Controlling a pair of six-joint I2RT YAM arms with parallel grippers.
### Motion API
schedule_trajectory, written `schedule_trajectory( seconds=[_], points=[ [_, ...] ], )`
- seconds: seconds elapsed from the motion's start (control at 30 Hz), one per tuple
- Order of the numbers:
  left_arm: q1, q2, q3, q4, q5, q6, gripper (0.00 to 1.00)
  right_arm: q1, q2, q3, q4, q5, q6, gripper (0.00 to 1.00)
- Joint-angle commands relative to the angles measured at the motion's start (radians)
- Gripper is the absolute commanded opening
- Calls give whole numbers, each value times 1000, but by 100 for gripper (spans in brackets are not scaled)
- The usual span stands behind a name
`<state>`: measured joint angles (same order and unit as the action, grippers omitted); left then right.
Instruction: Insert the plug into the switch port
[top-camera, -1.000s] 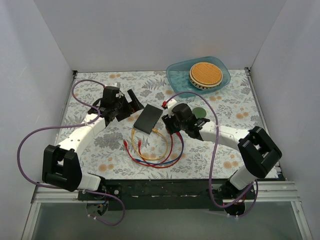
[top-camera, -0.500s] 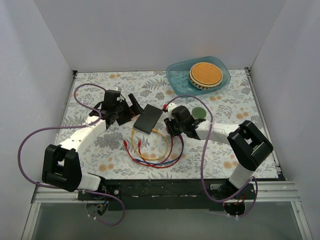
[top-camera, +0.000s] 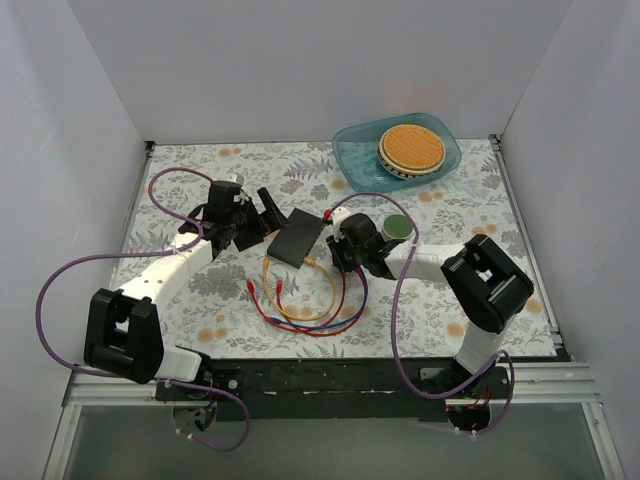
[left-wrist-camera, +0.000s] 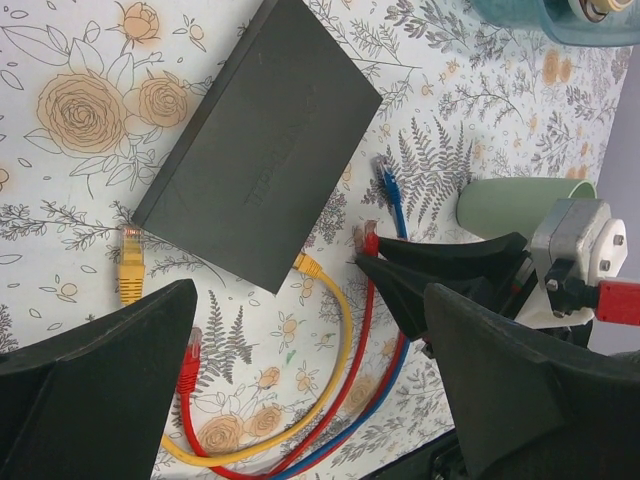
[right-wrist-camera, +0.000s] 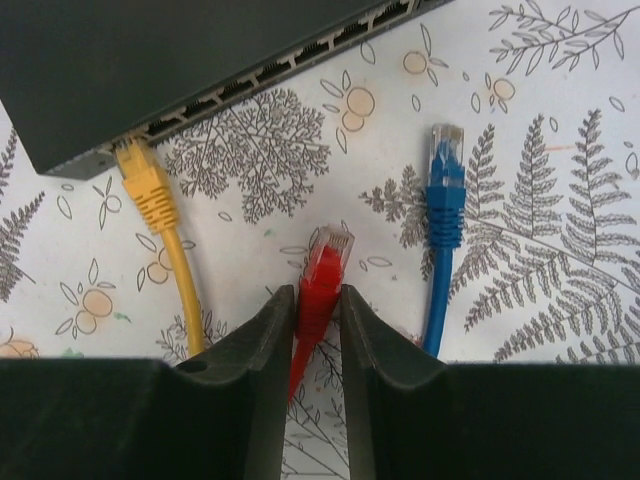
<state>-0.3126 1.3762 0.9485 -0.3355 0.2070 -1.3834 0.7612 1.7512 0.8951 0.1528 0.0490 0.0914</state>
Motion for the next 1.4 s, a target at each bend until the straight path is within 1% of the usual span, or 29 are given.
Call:
schedule_trajectory(
  seconds=[0.0, 0.03, 0.07, 0.13, 0.27, 0.37, 0.47, 0.5, 0.57, 0.63, 0.7, 0.8, 0.83, 0.87, 0.9, 0.97, 1.07, 1.23, 1.37],
  points=[
    [-5, -54, -4, 4, 11, 14, 98, 0, 71, 16, -22, 0, 11, 28],
    [-5, -55, -4, 4, 9, 14, 98, 0, 76, 19, -24, 0, 8, 24],
    [-5, -55, -5, 3, 9, 15, 98, -2, 77, 19, -28, 5, 5, 13],
    [-5, -60, -5, 3, 9, 17, 98, 0, 71, 19, -32, 18, 4, 2],
    [-5, -66, -11, 3, 5, 18, 98, -2, 16, 44, -50, 96, -33, 1],
    [-5, -71, -17, 6, 3, 18, 98, -8, -57, 82, -76, 161, -61, 1],
    [-5, -75, -27, 7, 3, 18, 98, -10, -154, 117, -84, 230, -116, 1],
    [-5, -75, -28, 10, 5, 18, 98, -11, -209, 123, -82, 244, -145, 1],
    [-5, -78, -34, 16, 8, 15, 98, -10, -263, 130, -59, 282, -171, 1],
    [-5, -83, -40, 23, 15, 12, 98, -11, -350, 119, -18, 279, -217, 1],
    [-5, -88, -45, 38, 29, 10, 98, -11, -418, 87, 14, 224, -249, 1],
    [-6, -107, -60, 75, 63, 0, 98, -10, -447, 70, -5, 105, -291, 1],
    [-8, -112, -65, 88, 93, -2, 98, -10, -447, 61, -15, 66, -315, 1],
    [-6, -118, -80, 125, 113, -6, 98, -10, -453, 47, -6, -16, -324, 1],
    [-8, -121, -89, 147, 135, -15, 97, -10, -455, 13, 4, -41, -332, 1],
    [-13, -128, -102, 214, 208, -22, 95, -10, -467, -25, 46, -159, -344, 1],
    [-20, -126, -123, 297, 294, -26, 92, -11, -478, -76, 76, -266, -366, 1],
    [-45, -118, -140, 386, 350, -39, 87, -10, -479, -84, 77, -307, -380, 1],
    [-80, -88, -123, 409, 362, -31, 77, -11, -478, -74, 71, -331, -380, 1]
  ],
)
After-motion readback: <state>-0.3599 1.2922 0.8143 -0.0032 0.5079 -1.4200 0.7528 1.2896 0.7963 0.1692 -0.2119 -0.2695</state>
